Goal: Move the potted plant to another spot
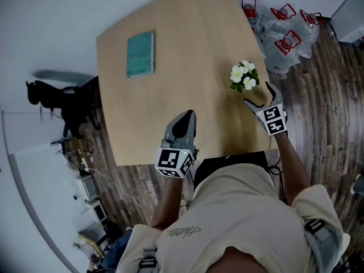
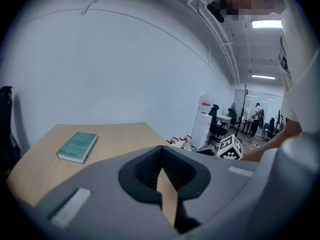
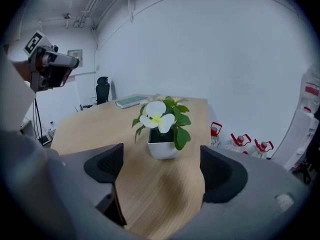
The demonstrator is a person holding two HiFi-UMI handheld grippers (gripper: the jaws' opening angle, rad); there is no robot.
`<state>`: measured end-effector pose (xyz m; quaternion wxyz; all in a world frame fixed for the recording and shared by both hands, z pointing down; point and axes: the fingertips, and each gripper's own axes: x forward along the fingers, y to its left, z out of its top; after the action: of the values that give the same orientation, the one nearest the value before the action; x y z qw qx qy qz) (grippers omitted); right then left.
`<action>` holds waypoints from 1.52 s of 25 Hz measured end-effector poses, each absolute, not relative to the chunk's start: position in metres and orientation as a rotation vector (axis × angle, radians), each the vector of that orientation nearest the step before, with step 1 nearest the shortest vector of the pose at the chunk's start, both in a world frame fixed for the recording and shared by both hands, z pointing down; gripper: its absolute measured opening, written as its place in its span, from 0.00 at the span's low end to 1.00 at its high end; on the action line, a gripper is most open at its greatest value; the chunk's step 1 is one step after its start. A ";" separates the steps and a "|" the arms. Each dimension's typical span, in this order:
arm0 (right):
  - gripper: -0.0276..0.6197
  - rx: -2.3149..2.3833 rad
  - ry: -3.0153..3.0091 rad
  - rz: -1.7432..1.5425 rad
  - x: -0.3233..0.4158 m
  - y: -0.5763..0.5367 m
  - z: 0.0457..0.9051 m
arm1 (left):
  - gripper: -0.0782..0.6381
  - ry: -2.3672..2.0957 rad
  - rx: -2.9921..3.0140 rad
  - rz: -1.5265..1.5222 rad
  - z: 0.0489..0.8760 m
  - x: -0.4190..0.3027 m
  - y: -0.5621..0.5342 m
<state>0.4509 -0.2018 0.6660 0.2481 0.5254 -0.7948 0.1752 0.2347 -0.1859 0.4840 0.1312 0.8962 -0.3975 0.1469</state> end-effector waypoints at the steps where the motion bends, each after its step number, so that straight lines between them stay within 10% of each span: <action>1: 0.77 1.425 -2.156 0.479 0.450 -0.205 0.672 | 0.13 -1.161 2.593 0.428 0.486 0.233 -0.186; 31: 0.77 1.410 -2.107 0.509 0.430 -0.273 0.718 | 0.13 -1.233 2.454 0.485 0.508 0.214 -0.183; 38: 0.59 1.427 -2.098 0.500 0.434 -0.275 0.719 | 0.13 -1.255 2.452 0.512 0.509 0.213 -0.184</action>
<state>0.4342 -0.2754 0.7191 0.2740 0.5307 -0.7802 0.1859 0.2127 -0.1844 0.5091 0.1692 0.8625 -0.4415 0.1802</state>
